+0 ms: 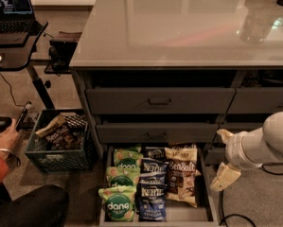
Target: Pick brown chip bag from bottom drawer and place on counter
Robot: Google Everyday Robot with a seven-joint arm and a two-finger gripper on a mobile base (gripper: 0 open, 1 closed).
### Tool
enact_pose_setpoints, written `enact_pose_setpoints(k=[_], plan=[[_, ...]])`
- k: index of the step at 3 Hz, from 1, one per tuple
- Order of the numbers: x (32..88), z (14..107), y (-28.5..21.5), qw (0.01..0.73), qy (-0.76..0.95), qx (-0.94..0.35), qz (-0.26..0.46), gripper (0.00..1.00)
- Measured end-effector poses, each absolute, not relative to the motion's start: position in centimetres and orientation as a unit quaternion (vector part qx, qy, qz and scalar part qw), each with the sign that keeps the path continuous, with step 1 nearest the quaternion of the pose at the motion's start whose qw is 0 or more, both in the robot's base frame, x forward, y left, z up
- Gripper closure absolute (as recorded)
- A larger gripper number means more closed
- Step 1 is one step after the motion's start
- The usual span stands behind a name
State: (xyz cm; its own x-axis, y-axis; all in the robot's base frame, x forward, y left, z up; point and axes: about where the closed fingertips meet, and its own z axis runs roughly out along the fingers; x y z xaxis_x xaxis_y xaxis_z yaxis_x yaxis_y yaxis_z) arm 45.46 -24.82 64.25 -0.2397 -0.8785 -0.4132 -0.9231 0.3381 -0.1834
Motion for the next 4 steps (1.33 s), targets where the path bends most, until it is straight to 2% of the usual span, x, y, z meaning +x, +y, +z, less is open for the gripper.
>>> enact_pose_setpoints(k=[1, 2, 4], plan=[[47.9, 60.5, -24.9, 0.253, 0.774, -0.578, 0.049, 0.00], [49.6, 56.4, -25.7, 0.248, 0.772, -0.582, 0.056, 0.00], [49.7, 54.0, -25.8, 0.249, 0.785, -0.565, 0.055, 0.00]])
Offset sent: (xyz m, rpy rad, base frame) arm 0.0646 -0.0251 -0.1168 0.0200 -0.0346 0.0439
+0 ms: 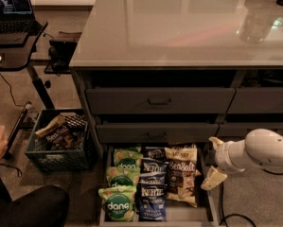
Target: Pick brown chip bag from bottom drawer and place on counter
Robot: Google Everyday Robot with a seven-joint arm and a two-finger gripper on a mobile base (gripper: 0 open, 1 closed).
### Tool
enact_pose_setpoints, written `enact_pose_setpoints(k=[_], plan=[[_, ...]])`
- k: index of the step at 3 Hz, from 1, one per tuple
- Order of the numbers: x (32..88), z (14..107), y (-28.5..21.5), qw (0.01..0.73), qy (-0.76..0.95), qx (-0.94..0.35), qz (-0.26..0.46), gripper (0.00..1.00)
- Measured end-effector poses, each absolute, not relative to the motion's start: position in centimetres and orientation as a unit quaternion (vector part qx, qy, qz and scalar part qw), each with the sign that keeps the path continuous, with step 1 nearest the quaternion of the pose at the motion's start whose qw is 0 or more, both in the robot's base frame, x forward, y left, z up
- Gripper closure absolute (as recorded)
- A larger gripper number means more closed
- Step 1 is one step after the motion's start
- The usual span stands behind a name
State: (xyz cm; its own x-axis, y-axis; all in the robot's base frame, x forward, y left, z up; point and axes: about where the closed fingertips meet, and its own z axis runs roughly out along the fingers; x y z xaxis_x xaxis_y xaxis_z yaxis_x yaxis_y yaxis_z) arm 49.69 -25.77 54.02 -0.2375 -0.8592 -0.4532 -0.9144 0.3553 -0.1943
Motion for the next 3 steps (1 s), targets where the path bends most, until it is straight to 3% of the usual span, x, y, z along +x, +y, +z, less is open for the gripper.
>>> enact_pose_setpoints(k=[3], plan=[[55.0, 38.4, -26.2, 0.240, 0.789, -0.557, 0.093, 0.00]])
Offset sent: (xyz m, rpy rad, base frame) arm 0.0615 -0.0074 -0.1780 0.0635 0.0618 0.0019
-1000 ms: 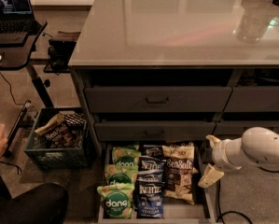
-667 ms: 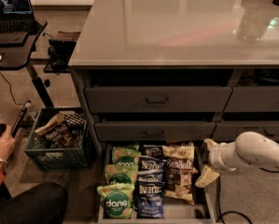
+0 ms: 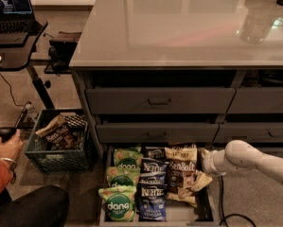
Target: Pick brown chip bag from bottom drawer and place on counter
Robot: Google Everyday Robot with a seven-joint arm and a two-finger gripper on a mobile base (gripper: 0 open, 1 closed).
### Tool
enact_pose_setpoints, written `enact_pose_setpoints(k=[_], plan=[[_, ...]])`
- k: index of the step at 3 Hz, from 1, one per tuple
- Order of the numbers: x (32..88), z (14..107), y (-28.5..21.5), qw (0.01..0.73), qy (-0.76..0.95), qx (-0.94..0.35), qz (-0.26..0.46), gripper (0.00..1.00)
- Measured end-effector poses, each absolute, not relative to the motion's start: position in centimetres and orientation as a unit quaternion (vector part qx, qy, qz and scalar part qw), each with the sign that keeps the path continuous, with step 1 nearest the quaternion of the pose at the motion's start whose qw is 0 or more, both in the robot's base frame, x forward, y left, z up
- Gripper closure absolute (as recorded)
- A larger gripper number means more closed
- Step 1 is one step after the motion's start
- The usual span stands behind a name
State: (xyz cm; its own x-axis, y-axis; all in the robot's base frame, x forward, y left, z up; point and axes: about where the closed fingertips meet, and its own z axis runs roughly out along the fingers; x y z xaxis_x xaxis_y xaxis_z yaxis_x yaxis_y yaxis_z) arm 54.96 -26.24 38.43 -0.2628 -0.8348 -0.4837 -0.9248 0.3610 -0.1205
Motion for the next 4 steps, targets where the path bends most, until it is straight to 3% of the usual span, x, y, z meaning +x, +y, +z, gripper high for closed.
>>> enact_pose_setpoints(k=[4], plan=[[58.0, 30.9, -26.6, 0.251, 0.800, -0.533, 0.110, 0.00]])
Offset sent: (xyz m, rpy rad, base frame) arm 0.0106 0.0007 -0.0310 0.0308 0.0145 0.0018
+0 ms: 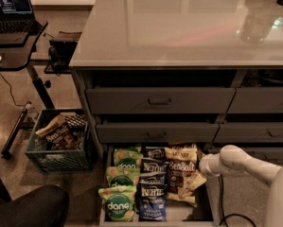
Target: Pick brown chip bag from bottom drawer and place on counter
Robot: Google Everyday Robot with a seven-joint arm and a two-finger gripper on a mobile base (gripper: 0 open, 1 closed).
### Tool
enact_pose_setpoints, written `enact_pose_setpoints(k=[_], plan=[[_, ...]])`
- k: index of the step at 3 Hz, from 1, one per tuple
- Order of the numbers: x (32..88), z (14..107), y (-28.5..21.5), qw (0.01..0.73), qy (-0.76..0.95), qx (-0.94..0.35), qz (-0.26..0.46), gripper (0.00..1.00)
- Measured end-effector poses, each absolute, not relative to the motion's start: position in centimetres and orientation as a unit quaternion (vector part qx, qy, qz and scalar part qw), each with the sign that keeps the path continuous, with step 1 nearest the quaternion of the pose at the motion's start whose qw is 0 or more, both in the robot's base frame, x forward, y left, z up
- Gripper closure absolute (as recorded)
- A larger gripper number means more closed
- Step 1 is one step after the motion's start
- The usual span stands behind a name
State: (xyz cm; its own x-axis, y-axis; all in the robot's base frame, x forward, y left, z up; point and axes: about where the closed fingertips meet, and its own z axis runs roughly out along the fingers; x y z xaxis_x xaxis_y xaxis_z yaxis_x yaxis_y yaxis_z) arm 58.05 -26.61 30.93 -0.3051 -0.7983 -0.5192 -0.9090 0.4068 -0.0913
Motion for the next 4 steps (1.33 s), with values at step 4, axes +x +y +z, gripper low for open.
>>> enact_pose_setpoints(k=[4], plan=[[61.7, 24.2, -23.2, 0.288, 0.773, -0.548, 0.141, 0.00]])
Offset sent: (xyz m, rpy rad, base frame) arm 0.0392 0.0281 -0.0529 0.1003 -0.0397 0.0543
